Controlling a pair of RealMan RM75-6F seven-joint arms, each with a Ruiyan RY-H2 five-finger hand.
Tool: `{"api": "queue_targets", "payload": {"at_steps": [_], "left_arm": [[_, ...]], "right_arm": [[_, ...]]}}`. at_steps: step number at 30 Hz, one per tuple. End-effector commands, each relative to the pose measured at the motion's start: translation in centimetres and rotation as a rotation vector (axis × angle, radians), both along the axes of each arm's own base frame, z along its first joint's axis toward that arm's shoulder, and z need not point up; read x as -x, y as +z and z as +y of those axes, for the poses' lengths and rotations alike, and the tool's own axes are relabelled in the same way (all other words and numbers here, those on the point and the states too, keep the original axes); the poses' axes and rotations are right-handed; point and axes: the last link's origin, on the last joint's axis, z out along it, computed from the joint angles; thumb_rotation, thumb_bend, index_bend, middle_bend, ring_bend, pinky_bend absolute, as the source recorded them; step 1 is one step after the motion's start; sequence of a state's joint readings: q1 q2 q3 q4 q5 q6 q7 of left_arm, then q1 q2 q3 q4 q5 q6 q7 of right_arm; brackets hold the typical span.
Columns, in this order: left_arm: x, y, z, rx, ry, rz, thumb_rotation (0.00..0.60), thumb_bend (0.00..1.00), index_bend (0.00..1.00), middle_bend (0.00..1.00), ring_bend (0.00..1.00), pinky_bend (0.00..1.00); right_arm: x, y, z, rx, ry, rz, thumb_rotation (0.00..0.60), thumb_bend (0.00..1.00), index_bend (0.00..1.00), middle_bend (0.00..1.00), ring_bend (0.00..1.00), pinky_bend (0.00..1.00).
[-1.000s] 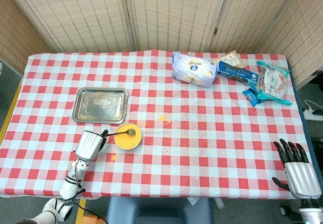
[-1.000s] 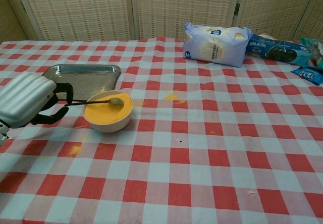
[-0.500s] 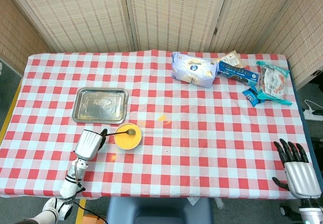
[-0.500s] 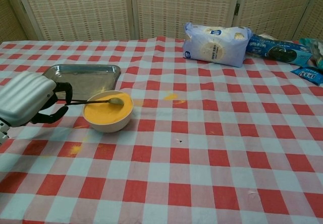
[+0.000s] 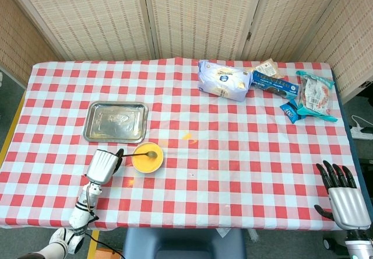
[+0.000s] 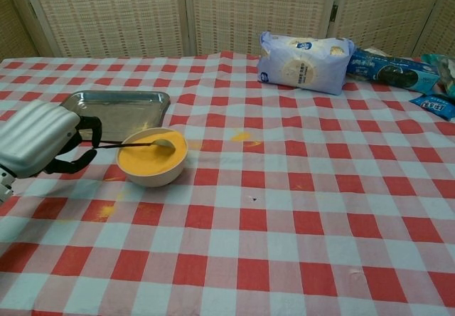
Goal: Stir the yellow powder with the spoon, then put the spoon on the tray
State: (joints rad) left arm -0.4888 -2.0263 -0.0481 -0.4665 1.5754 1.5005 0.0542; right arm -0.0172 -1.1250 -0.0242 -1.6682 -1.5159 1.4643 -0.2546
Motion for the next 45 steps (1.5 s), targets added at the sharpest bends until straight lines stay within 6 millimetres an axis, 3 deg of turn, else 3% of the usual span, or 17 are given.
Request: {"api": "queue_targets", "payload": {"at_steps": [1,8,25,28,34,36,45], "left_arm": [[0.0,0.0,0.1,0.000,0.002,-0.002,0.600,0.40,0.56,1.00,1.00,1.00],[0.0,0.0,0.2,0.002,0.009,-0.010,0.600,0.40,0.56,1.00,1.00,1.00],[-0.5,0.4,0.2,0.010,-0.004,-0.054,0.600,0.43,0.67,1.00,1.00,1.00],[-0.7,1.0,0.1,0.005,-0.024,-0.051,0.600,0.49,0.69,1.00,1.00,1.00],[-1.3,3.3,0.0,-0.010,-0.058,-0.023,0.600,0.85,0.81,1.00,1.00,1.00],[-1.6,3.9,0.0,-0.007,-0.058,-0.013,0.600,0.91,0.84,1.00,1.00,1.00],[-3.8,6.4,0.9,0.102,0.046,0.052,0.600,1.00,0.87,1.00,1.00,1.00]], "right_arm": [[0.0,-0.1,0.0,-0.002,-0.001,0.000,0.600,0.03,0.00,0.00,0.00,0.00],[0.1,-0.1,-0.1,-0.005,-0.005,0.002,0.600,0.03,0.00,0.00,0.00,0.00],[0.0,-0.2,-0.2,-0.008,-0.004,0.002,0.600,0.03,0.00,0.00,0.00,0.00],[0.0,-0.3,-0.1,-0.011,-0.003,0.001,0.600,0.03,0.00,0.00,0.00,0.00],[-0.1,-0.3,-0.1,-0.016,0.002,-0.002,0.600,0.03,0.00,0.00,0.00,0.00],[-0.1,-0.3,0.0,-0.018,0.004,-0.004,0.600,0.03,0.00,0.00,0.00,0.00],[-0.3,-0.2,0.1,-0.019,0.015,-0.009,0.600,0.03,0.00,0.00,0.00,0.00]]}}
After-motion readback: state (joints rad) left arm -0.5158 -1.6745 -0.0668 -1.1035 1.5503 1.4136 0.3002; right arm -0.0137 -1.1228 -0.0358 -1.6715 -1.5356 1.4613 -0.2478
